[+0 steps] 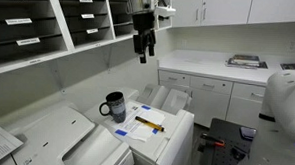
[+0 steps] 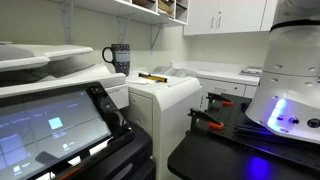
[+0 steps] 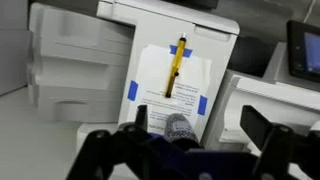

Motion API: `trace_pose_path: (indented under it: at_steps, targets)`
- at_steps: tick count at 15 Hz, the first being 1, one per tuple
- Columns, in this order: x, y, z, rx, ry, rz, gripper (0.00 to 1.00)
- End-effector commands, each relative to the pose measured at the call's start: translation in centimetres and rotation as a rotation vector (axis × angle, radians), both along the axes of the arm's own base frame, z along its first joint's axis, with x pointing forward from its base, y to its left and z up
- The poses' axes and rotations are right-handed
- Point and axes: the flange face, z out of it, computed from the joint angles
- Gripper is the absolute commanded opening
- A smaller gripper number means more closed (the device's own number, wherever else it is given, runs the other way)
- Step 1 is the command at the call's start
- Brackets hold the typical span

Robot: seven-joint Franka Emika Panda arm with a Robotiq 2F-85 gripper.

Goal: Place the pen inside the mug

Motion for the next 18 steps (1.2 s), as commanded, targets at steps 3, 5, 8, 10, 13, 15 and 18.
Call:
trace_pose_path:
  at_steps: [3,5,8,10,13,15,18]
  targets:
    - [0.0,0.0,0.1,0.0,0.0,0.0,1.0]
    - [0.1,0.0,-0.2,0.001,-0.004,-0.003,1.0]
    - [0.6,0.1,-3.4,0.01,-0.021,-0.005,1.0]
    - [0.9,0.1,-7.5,0.013,-0.007,-0.011,1.0]
    - [1.1,-0.4,-14.0,0.032,0.065,-0.017,1.0]
    - [0.6,-1.0,-17.7,0.03,0.121,-0.022,1.0]
    - [-0.8,-1.7,-22.5,0.018,0.174,-0.041,1.0]
